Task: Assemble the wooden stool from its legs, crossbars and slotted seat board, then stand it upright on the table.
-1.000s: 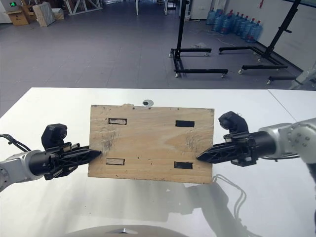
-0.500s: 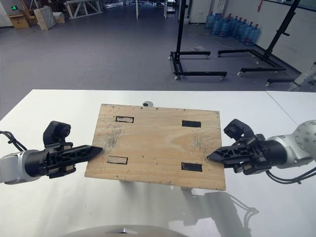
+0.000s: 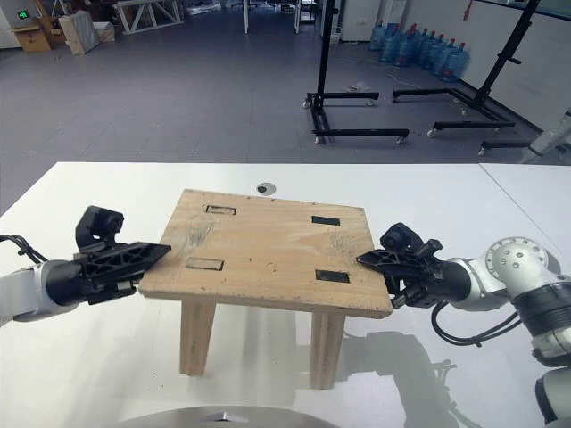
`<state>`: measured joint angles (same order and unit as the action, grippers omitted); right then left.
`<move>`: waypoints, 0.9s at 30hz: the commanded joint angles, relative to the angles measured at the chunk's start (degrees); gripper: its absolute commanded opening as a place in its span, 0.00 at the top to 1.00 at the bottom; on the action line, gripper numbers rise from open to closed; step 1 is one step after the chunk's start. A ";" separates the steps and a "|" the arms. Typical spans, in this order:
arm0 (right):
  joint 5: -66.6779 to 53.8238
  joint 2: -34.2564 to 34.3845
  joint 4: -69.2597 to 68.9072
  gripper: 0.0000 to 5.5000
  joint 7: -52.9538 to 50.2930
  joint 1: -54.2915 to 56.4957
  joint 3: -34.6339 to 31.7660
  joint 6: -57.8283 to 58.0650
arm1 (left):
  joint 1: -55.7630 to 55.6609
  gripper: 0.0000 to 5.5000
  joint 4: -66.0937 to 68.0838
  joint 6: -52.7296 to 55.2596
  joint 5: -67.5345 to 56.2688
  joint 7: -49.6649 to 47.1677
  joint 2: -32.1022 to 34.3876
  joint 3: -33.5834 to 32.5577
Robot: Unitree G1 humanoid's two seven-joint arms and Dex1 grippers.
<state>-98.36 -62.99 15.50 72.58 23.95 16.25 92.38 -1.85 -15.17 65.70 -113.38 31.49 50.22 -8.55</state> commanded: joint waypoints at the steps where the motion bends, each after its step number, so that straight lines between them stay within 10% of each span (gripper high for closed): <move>1: 3.17 0.18 1.49 0.51 -1.94 0.15 -2.52 0.03 | 2.01 0.27 0.47 -0.43 0.50 -2.34 1.46 -0.79; 12: 2.14 -1.62 0.47 0.46 -6.46 -8.45 -20.20 -0.70 | 6.69 0.15 -0.35 -2.91 8.38 -0.51 0.70 -9.87; 20: -11.52 3.07 -22.19 0.46 -18.20 -50.83 -44.21 -6.94 | 35.90 0.15 -15.78 3.16 11.97 9.19 -1.90 -24.86; 27: -14.51 8.54 -42.12 0.46 -23.31 -61.49 -41.23 -19.51 | 41.56 0.15 -25.03 -0.03 7.96 12.16 -3.14 -20.05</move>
<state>-112.56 -55.08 -23.35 52.28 -39.99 -28.02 76.53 43.11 -39.99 68.64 -103.55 45.85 46.11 -32.49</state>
